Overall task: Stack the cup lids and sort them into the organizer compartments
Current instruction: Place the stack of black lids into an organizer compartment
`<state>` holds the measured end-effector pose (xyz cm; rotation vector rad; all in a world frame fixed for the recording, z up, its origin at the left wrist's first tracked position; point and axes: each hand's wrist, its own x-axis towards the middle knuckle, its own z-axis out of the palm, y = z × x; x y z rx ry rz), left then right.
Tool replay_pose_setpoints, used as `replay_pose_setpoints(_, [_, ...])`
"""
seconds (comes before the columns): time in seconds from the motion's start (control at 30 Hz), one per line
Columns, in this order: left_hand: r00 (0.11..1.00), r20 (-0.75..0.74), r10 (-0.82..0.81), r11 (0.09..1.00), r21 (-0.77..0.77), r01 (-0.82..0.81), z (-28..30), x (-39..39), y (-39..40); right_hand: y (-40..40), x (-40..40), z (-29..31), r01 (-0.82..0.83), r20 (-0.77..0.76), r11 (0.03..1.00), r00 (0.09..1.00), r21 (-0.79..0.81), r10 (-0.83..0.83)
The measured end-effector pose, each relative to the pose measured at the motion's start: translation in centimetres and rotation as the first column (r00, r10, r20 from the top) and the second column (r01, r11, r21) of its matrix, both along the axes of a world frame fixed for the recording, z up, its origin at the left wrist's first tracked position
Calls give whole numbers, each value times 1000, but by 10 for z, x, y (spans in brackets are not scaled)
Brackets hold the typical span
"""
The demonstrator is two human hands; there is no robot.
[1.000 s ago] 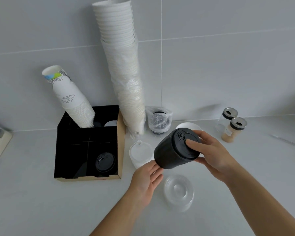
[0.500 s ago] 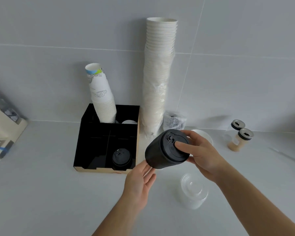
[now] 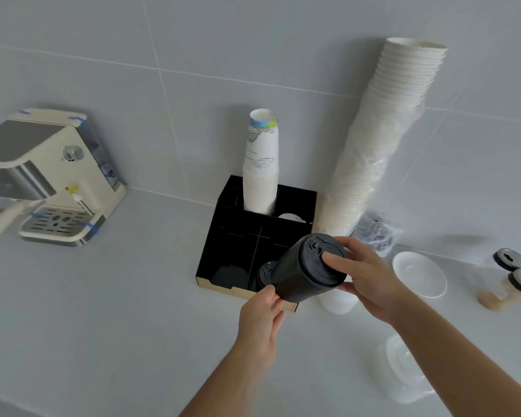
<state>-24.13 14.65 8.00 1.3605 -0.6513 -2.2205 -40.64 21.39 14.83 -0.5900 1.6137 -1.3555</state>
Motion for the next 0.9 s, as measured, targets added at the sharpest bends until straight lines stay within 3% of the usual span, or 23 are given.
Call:
replay_pose_setpoints(0.23, [999,-2,44,997,60,-44,-25,-11,-30,-44,-3,-18,-72,-14,993,997,89,73])
replay_pose_setpoints(0.37, [997,73,41,997,67,-46,-38,-24,-43,-68,-8,-34,-105,-26,985,994,137,110])
replay_pose_setpoints(0.9, [983,183,10,998,65,-23,-47,-57,-63,-112,-27,-73,-105,-67,965,990,242,124])
